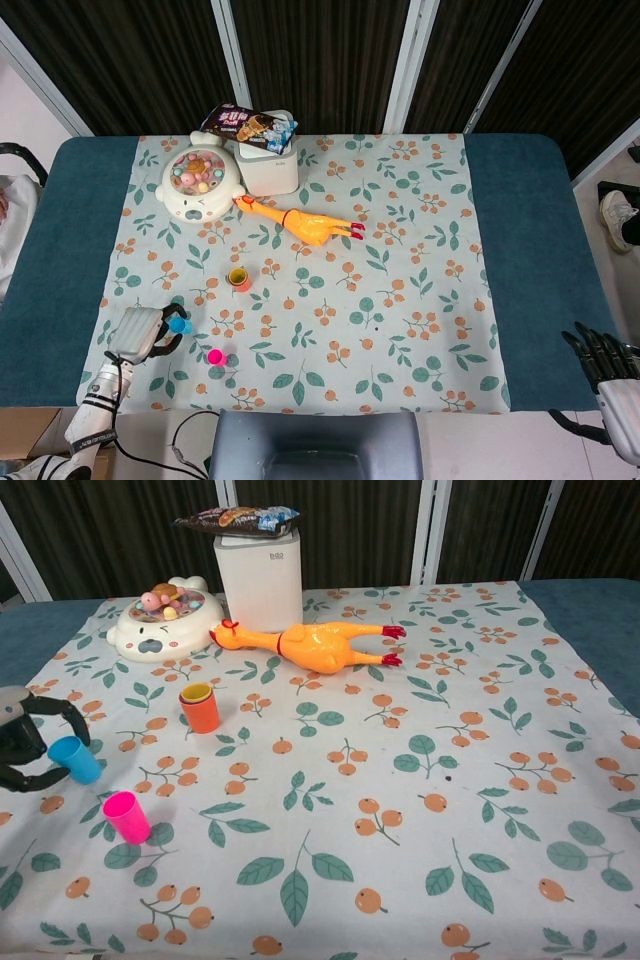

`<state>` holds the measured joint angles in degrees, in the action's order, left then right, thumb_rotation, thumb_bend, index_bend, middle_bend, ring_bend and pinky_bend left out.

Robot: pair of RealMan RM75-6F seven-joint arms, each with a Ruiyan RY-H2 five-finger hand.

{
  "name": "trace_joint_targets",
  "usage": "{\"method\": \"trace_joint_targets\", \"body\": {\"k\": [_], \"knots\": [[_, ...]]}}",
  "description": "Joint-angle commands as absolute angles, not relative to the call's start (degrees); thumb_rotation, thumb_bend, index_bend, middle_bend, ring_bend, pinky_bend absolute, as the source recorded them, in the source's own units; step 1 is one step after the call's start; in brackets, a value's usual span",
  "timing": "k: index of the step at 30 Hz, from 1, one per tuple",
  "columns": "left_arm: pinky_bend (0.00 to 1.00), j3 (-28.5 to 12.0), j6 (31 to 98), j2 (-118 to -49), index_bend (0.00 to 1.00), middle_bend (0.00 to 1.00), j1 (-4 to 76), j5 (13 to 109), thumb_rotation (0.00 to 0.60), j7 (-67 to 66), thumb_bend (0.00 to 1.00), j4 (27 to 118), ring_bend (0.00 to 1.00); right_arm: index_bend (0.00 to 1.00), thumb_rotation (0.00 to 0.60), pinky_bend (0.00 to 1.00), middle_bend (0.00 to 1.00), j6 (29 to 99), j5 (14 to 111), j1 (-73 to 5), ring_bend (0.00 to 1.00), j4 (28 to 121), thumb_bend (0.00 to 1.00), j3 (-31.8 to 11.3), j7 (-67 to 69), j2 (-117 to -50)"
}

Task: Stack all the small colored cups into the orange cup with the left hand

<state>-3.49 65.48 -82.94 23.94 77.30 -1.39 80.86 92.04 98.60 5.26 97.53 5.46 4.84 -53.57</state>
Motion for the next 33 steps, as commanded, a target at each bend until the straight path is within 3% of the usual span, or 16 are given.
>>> {"method": "trace_joint_targets", "body": {"k": [1,9,13,33], "knots": [[1.0,-6.62,66.3,-81.23,0.52,1.0,25.53,77.29,0.6,-1.25,0.37,85.28,1.0,0.0,0.6,0.0,0.0,91.87,98.59,5.19,0.0,97.57,0.21,5.48,4.77,-53.59],[1.0,-15.98,63.03,-82.96,0.52,1.0,32.47,67.28,0.6,-9.37,0.36,91.71,1.0,0.0,0.6,0.0,0.0,91.55,98.37,5.05,0.0,97.63,0.21,5.43,4.83,-53.57],[1.0,-17.85,61.56,-85.99,0.52,1.0,35.77,61.74,0.6,-14.92,0.36,90.75,1.0,0.0,0.6,0.0,0.0,91.27,98.16,4.89,0.0,97.58,0.21,5.39,5.15,-53.38],[1.0,-17.65,61.26,-92.66,0.51,1.0,40.3,54.79,0.6,-20.06,0.36,81.83,1.0,0.0,0.6,0.0,0.0,91.74,97.88,5.03,0.0,97.23,0.21,5.33,7.0,-52.66]]}}
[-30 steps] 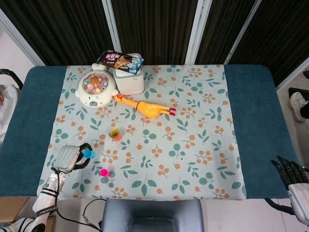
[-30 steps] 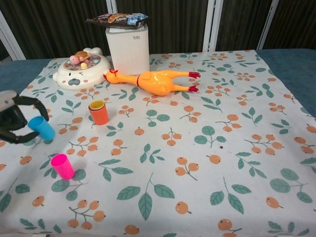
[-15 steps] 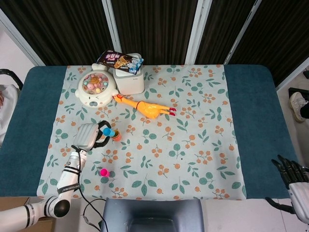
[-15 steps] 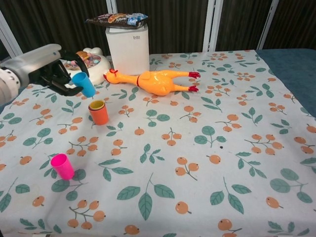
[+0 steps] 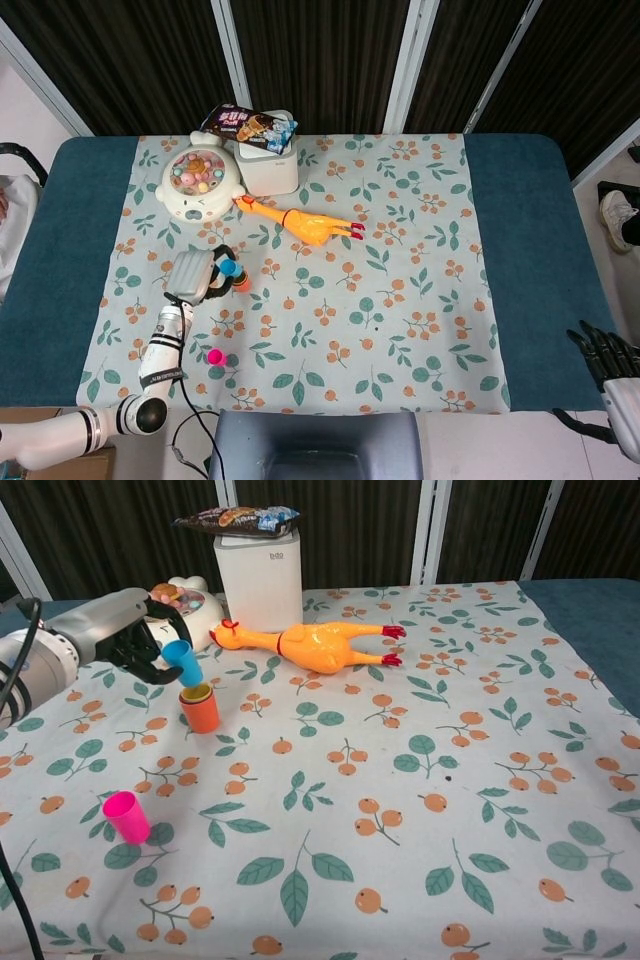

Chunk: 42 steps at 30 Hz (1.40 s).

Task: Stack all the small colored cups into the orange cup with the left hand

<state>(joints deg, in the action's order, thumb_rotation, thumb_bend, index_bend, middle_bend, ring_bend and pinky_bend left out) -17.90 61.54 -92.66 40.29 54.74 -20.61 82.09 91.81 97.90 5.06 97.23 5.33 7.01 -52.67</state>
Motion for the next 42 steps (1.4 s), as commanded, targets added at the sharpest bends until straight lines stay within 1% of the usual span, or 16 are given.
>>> {"method": "trace_joint_targets", "body": {"k": [1,14,16,18,20,21,23,30,33,34,35,36,37,39,42], "knots": [[1.0,-17.43,61.02,-92.62,0.51,1.0,40.26,55.01,0.6,-19.55,0.36,81.66,1.0,0.0,0.6,0.0,0.0,91.65,97.87,4.99,0.0,97.25,0.21,5.33,6.94,-52.68],[1.0,-15.82,60.66,-94.06,0.5,1.0,40.64,55.73,0.6,-19.03,0.36,80.05,1.0,0.0,0.6,0.0,0.0,91.91,97.99,5.12,0.0,97.3,0.21,5.35,7.05,-52.62],[1.0,-15.49,60.41,-94.21,0.48,1.0,40.72,55.58,0.6,-19.41,0.36,79.74,1.0,0.0,0.6,0.0,0.0,92.05,98.01,5.15,0.0,97.25,0.21,5.33,7.25,-52.54],[1.0,-15.24,60.08,-94.3,0.37,1.0,40.8,55.21,0.6,-19.82,0.36,79.5,1.0,0.0,0.6,0.0,0.0,92.17,98.06,5.2,0.0,97.2,0.21,5.34,7.45,-52.48],[1.0,-15.19,60.07,-94.37,0.15,1.0,40.86,54.87,0.6,-20.19,0.36,79.31,1.0,0.0,0.6,0.0,0.0,92.29,98.13,5.24,0.0,97.13,0.21,5.36,7.61,-52.44],[1.0,-15.21,60.12,-94.34,0.06,1.0,40.86,54.79,0.6,-20.25,0.36,79.35,1.0,0.0,0.6,0.0,0.0,92.31,98.14,5.26,0.0,97.11,0.21,5.37,7.66,-52.42],[1.0,-15.16,60.44,-94.04,0.0,1.0,40.7,55.13,0.6,-20.02,0.37,79.88,1.0,0.0,0.6,0.0,0.0,92.38,98.18,5.28,0.0,97.07,0.21,5.37,7.73,-52.42],[1.0,-13.85,62.02,-91.18,0.0,1.0,39.26,58.41,0.6,-18.84,0.36,83.82,1.0,0.0,0.6,0.0,0.0,92.28,98.39,5.27,0.0,97.05,0.21,5.49,7.64,-52.42],[1.0,-11.14,65.01,-86.59,0.01,1.0,36.33,64.46,0.6,-15.95,0.36,89.93,1.0,0.0,0.6,0.0,0.0,92.36,98.46,5.32,0.0,96.98,0.21,5.53,7.69,-52.41],[1.0,-9.07,66.23,-84.15,0.02,1.0,34.48,67.41,0.6,-14.1,0.36,93.49,1.0,0.0,0.6,0.0,0.0,92.2,98.56,5.26,0.0,97.0,0.21,5.6,7.59,-52.46],[1.0,-5.12,68.41,-79.78,0.03,1.0,31.43,72.87,0.6,-11.3,0.36,98.58,1.0,0.0,0.6,0.0,0.0,91.92,98.83,5.16,0.0,97.08,0.21,5.73,7.24,-52.57],[1.0,-3.16,69.28,-77.7,0.03,1.0,30.17,75.84,0.6,-9.66,0.36,100.25,1.0,0.0,0.6,0.0,0.0,91.92,98.93,5.17,0.0,97.1,0.21,5.76,7.02,-52.64],[1.0,-0.9,70.26,-75.79,0.04,1.0,28.83,79.19,0.6,-7.94,0.36,101.37,1.0,0.0,0.6,0.0,0.0,91.9,99.06,5.19,0.0,97.13,0.21,5.83,6.81,-52.72],[1.0,2.09,71.82,-73.96,0.05,1.0,27.05,83.45,0.6,-6.58,0.36,101.76,1.0,0.0,0.6,0.0,0.0,91.95,99.25,5.21,0.0,97.19,0.21,5.9,6.65,-52.79],[1.0,5.75,75.6,-73.26,0.07,1.0,23.97,89.17,0.6,-6.7,0.36,100.11,1.0,0.0,0.6,0.0,0.0,92.17,99.77,5.27,0.0,97.09,0.21,6.05,6.56,-52.83]]}}
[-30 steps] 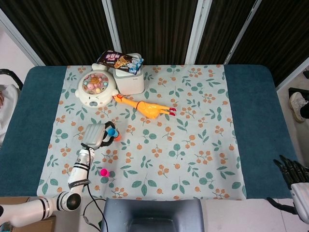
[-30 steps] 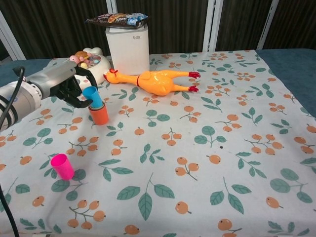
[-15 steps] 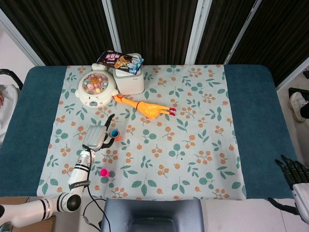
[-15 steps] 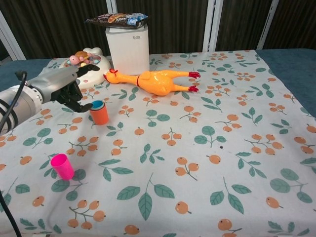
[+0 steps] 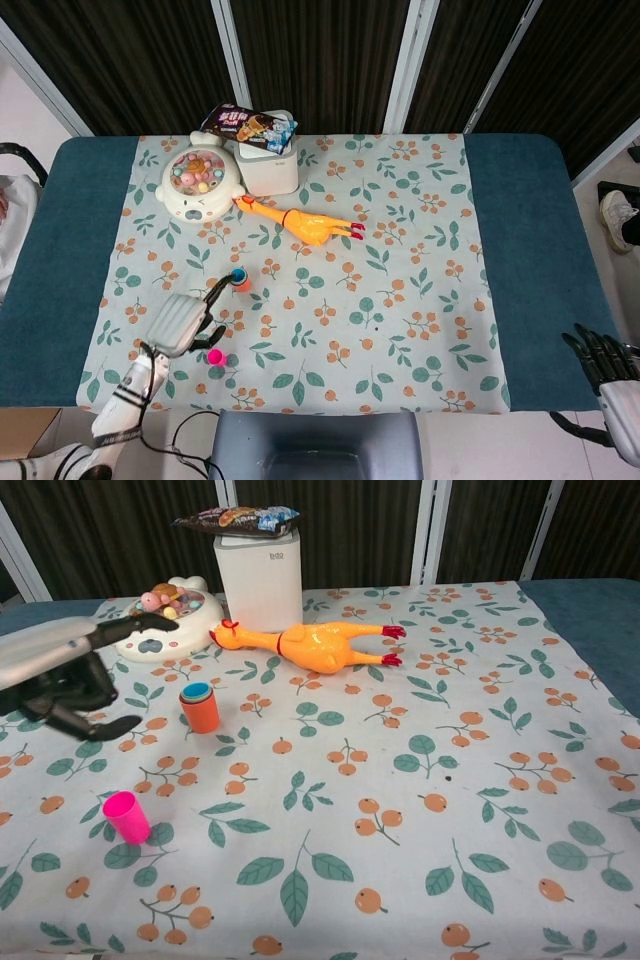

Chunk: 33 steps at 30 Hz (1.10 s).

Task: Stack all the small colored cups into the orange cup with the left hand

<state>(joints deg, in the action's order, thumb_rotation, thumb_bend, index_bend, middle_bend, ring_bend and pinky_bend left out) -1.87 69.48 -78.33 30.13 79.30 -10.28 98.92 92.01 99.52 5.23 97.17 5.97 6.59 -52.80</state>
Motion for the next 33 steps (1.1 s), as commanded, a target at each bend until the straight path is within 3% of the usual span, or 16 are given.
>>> {"method": "trace_joint_targets", "body": {"k": [1,4,12,33], "knots": [[1.0,6.95,76.52,-73.42,0.08,1.0,22.91,90.59,0.6,-6.05,0.36,99.43,1.0,0.0,0.6,0.0,0.0,92.25,99.86,5.29,0.0,97.02,0.21,6.07,6.54,-52.86],[1.0,9.0,76.7,-74.0,0.09,1.0,21.35,92.42,0.6,-4.79,0.36,97.36,1.0,0.0,0.6,0.0,0.0,92.05,100.0,5.19,0.0,97.01,0.21,6.14,6.35,-52.95],[1.0,8.65,73.97,-77.94,0.13,1.0,20.33,91.41,0.6,-4.57,0.36,93.51,1.0,0.0,0.6,0.0,0.0,91.83,100.58,5.16,0.0,97.06,0.21,6.44,5.39,-53.3],[1.0,3.04,69.28,-86.26,0.3,1.0,20.89,86.22,0.6,-7.13,0.36,86.96,1.0,0.0,0.6,0.0,0.0,91.67,100.27,4.93,0.0,97.16,0.21,6.38,5.54,-53.2]]}}
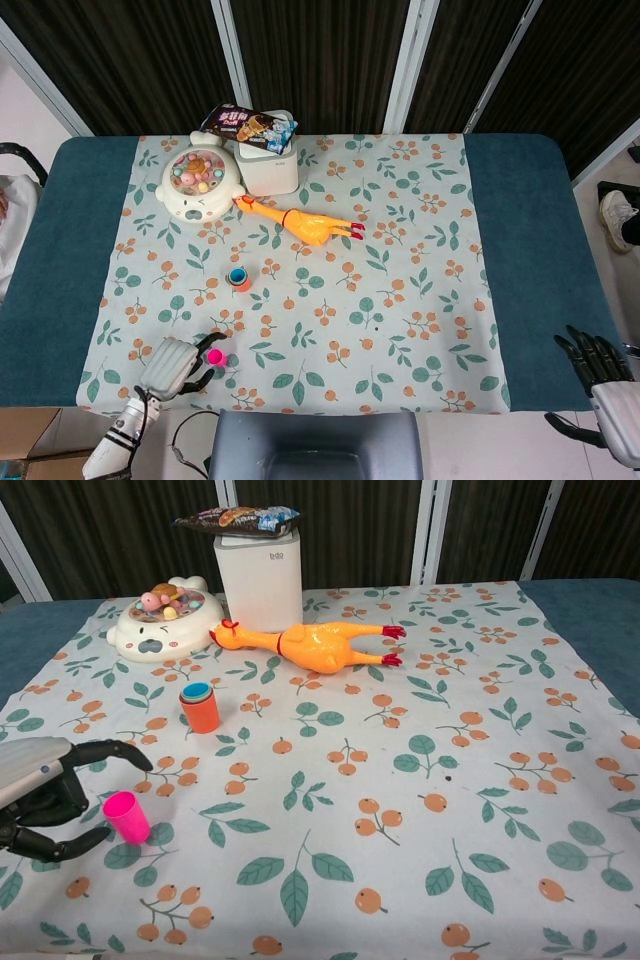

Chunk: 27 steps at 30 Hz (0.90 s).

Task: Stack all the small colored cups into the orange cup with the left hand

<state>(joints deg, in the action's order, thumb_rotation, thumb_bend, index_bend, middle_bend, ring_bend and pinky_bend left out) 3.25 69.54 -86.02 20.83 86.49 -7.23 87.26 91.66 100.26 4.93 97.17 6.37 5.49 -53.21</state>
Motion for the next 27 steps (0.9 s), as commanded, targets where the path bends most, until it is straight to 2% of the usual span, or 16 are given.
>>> {"method": "trace_joint_targets", "body": {"k": [1,13,19,27], "knots": [[1.0,2.93,69.07,-86.4,0.31,1.0,20.93,86.05,0.6,-7.07,0.36,86.69,1.0,0.0,0.6,0.0,0.0,91.67,100.24,4.93,0.0,97.17,0.21,6.37,5.52,-53.2],[1.0,2.32,67.9,-87.27,0.35,1.0,21.08,85.37,0.6,-6.34,0.36,85.42,1.0,0.0,0.6,0.0,0.0,91.8,100.2,4.97,0.0,97.22,0.21,6.36,5.44,-53.24],[1.0,2.25,67.61,-87.52,0.43,1.0,21.14,85.4,0.6,-6.65,0.36,85.19,1.0,0.0,0.6,0.0,0.0,92.03,100.23,5.02,0.0,97.1,0.21,6.36,5.79,-53.14],[1.0,1.89,67.41,-87.78,0.49,1.0,21.14,85.06,0.6,-6.41,0.36,84.78,1.0,0.0,0.6,0.0,0.0,92.28,100.39,5.1,0.0,97.02,0.21,6.41,6.0,-53.11]]}}
